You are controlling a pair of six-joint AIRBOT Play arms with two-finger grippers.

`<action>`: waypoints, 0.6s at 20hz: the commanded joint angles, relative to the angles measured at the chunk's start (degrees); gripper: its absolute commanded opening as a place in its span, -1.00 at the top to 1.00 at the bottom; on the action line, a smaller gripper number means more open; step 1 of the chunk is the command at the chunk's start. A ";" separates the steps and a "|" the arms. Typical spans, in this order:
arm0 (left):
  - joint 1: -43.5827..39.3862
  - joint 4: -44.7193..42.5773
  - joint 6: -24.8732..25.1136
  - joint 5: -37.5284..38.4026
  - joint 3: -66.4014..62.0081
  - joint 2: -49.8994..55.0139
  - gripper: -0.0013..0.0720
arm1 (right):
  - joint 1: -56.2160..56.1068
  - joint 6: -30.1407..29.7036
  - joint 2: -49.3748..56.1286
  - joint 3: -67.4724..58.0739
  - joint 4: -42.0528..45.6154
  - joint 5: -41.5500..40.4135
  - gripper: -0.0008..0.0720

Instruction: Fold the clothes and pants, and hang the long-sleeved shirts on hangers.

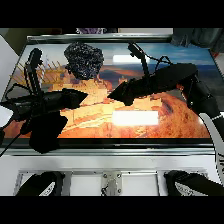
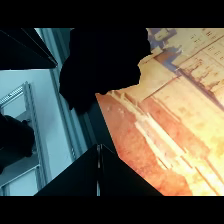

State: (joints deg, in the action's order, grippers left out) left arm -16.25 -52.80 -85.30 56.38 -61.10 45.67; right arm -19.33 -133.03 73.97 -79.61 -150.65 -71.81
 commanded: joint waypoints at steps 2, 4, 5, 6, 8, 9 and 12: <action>0.04 -0.02 -0.04 -0.02 0.00 0.00 0.89 | -0.04 0.00 0.04 -0.02 0.00 0.02 0.90; 0.04 -0.02 -0.04 -0.02 0.00 -0.02 0.89 | -0.04 0.00 0.04 -0.02 -0.02 0.02 0.90; 0.04 -0.02 -0.04 -0.02 0.00 0.00 0.89 | -0.04 0.00 0.04 -0.02 -0.02 0.02 0.90; 0.04 -0.02 -0.04 -0.02 0.00 0.00 0.89 | -0.04 0.00 0.04 -0.02 0.00 0.02 0.90; 0.04 0.28 -0.07 -0.09 0.00 0.00 0.88 | -0.04 0.00 0.04 -0.02 -0.02 0.02 0.90; 0.04 0.37 -0.07 -0.15 0.00 0.00 0.89 | -0.04 0.00 0.04 -0.02 -0.02 0.02 0.90; 0.24 -1.68 0.00 -2.27 -0.02 -0.02 0.88 | -0.04 0.00 0.04 -0.02 -0.02 0.02 0.90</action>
State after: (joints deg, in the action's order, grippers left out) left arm -16.16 -52.80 -85.45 55.61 -61.10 45.67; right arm -19.33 -133.03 73.97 -79.61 -150.65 -71.79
